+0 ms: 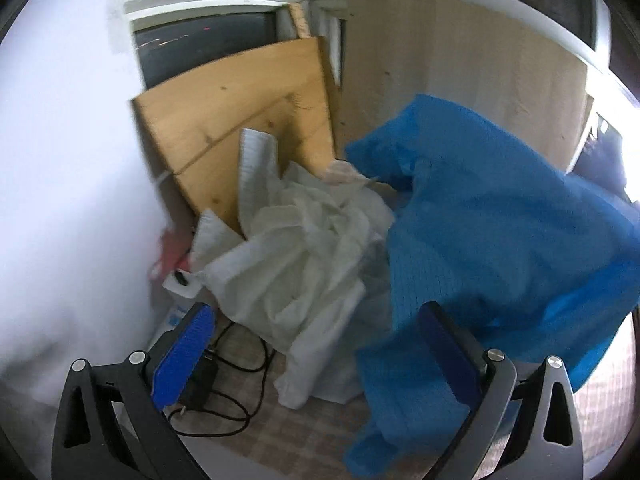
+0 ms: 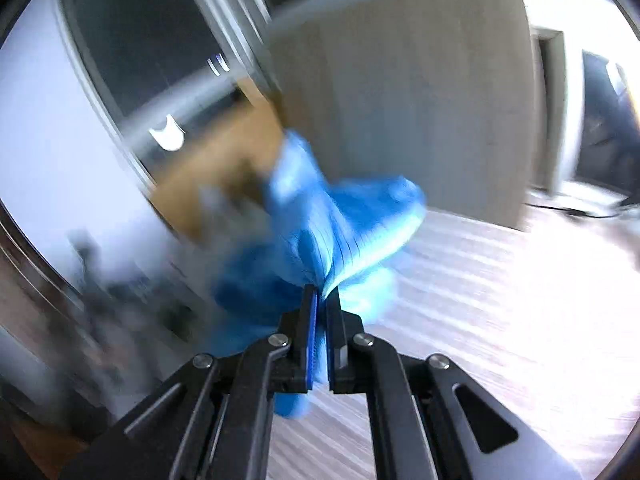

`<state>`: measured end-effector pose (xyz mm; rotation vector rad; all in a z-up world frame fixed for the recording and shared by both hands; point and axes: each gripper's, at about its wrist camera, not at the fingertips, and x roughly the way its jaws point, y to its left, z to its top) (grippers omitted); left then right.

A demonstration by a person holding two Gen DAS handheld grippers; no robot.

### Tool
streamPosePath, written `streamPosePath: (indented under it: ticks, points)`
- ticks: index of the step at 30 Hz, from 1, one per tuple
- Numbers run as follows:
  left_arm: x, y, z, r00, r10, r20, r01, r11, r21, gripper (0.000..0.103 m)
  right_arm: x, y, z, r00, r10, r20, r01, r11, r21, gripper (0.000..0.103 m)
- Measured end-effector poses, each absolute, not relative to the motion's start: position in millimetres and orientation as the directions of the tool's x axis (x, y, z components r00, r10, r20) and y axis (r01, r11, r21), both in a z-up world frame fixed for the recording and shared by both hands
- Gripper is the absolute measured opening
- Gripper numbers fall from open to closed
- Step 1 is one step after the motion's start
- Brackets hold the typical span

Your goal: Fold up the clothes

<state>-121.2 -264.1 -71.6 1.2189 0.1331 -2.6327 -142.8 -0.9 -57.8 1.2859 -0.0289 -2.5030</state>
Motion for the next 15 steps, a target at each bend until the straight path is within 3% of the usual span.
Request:
streamPosePath:
  ticks: [2, 3, 5, 6, 7, 10, 15]
  points:
    - [-127.2, -254.9, -77.9, -0.621, -0.148, -0.77, 0.216, -0.976, 0.013, 0.102, -142.4, 2.7, -85.4, -0.474, -0.183, -0.861, 0.22, -0.972, 0.086, 0.011]
    - [-132.6, -250.0, -82.5, -0.615, -0.127, -0.779, 0.193, -0.981, 0.008, 0.102, -144.3, 7.6, -96.3, -0.45, -0.153, -0.88, 0.186, -0.98, 0.075, 0.018]
    - [-145.3, -239.0, -93.5, -0.597, -0.093, -0.797, 0.148, -0.989, 0.004, 0.102, -154.4, 25.6, -105.5, -0.482, -0.143, -0.864, 0.098, -0.989, 0.108, 0.041]
    - [-152.1, -233.3, -99.3, -0.587, -0.077, -0.806, 0.126, -0.992, 0.003, 0.102, -159.4, 33.7, -107.4, -0.509, -0.147, -0.848, 0.069, -0.989, 0.13, 0.06]
    - [-158.9, -227.6, -105.2, -0.577, -0.062, -0.814, 0.105, -0.995, 0.002, 0.102, -168.1, 39.9, -110.1, -0.526, -0.156, -0.836, 0.049, -0.987, 0.153, 0.072]
    - [-179.6, -209.2, -122.1, -0.539, -0.004, -0.842, 0.047, -0.999, -0.025, 0.102, -206.0, 51.3, -124.2, -0.543, -0.195, -0.817, 0.029, -0.976, 0.214, 0.074]
    - [-191.3, -180.9, -120.1, -0.523, 0.065, -0.85, -0.019, -0.998, -0.065, 0.102, -281.3, 55.8, -178.7, -0.479, -0.137, -0.867, -0.024, -0.985, 0.169, 0.074]
